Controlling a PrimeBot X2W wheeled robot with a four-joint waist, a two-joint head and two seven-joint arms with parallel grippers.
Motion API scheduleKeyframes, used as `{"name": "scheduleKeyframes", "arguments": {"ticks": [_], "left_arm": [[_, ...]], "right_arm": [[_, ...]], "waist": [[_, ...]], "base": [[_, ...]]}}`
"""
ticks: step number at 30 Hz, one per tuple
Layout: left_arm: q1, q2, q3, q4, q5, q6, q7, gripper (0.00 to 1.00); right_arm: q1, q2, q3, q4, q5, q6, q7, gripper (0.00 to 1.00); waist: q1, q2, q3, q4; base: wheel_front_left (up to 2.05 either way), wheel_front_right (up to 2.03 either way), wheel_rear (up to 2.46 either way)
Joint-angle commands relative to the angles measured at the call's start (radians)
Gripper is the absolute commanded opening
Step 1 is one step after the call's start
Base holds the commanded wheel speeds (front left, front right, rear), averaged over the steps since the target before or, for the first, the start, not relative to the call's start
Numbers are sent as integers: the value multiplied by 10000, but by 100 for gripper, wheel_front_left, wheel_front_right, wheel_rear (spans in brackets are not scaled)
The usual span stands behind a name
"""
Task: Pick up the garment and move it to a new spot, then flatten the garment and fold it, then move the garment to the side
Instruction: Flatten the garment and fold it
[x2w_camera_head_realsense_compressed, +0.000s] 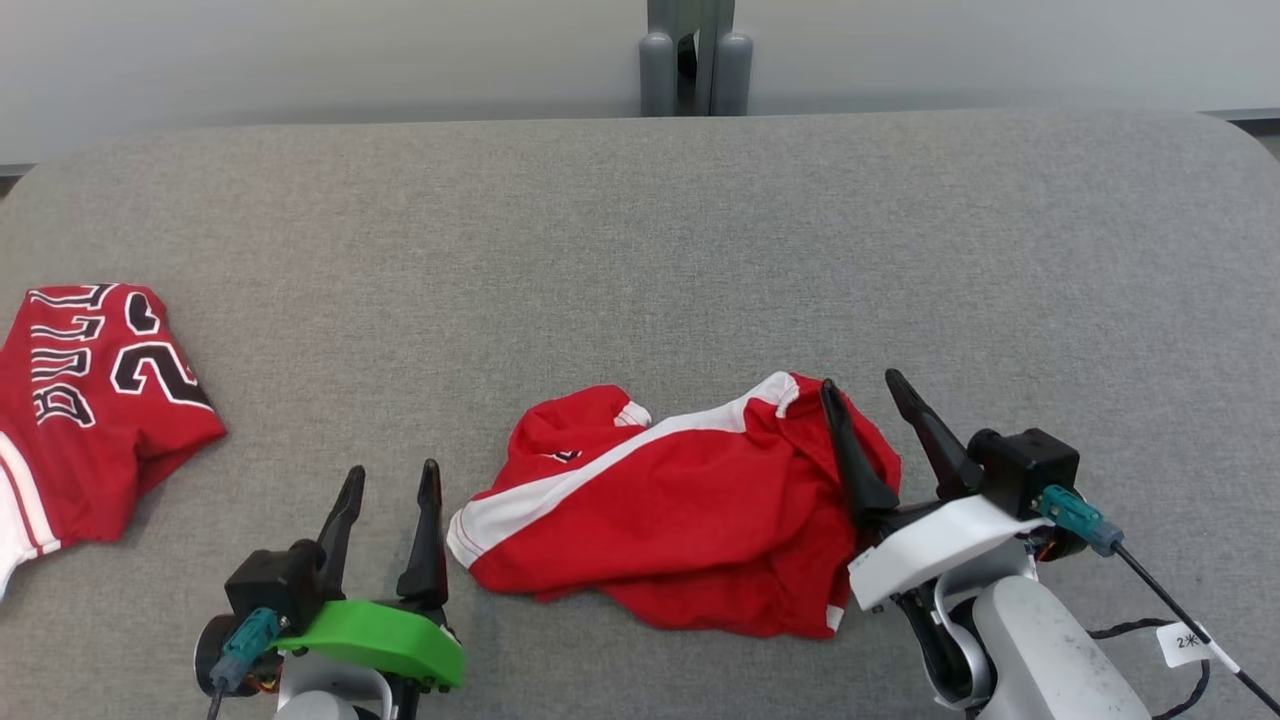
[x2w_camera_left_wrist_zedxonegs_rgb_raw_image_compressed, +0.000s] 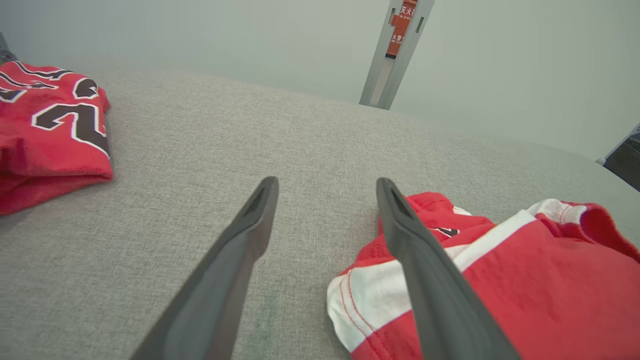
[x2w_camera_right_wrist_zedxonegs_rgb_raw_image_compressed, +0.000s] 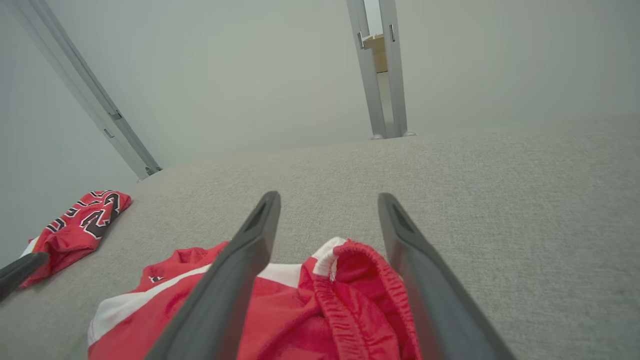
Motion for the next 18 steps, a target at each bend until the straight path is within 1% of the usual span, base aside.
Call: {"name": "scheduleKeyframes", "arguments": {"ticks": [1, 9, 14, 18], "left_arm": [[150, 22, 50, -129, 219, 112, 2, 100], [710, 21, 191, -318, 657, 440, 2, 100], [937, 20, 148, -305, 617, 431, 2, 100], [864, 22, -71, -248, 514, 397, 2, 100]], "right_arm": [[-78, -24, -62, -81, -64, -14, -4, 100], [541, -24, -117, -113, -208, -14, -3, 100], [779, -22, 13, 94, -96, -14, -3, 100], [643, -19, 400, 562, 378, -14, -3, 100]], "waist": [[0, 0, -95, 65], [0, 0, -603, -119], [0, 0, -724, -138], [0, 0, -615, 53]], "base": [[0, 0, 0], [0, 0, 0], [0, 0, 0], [0, 0, 0]]}}
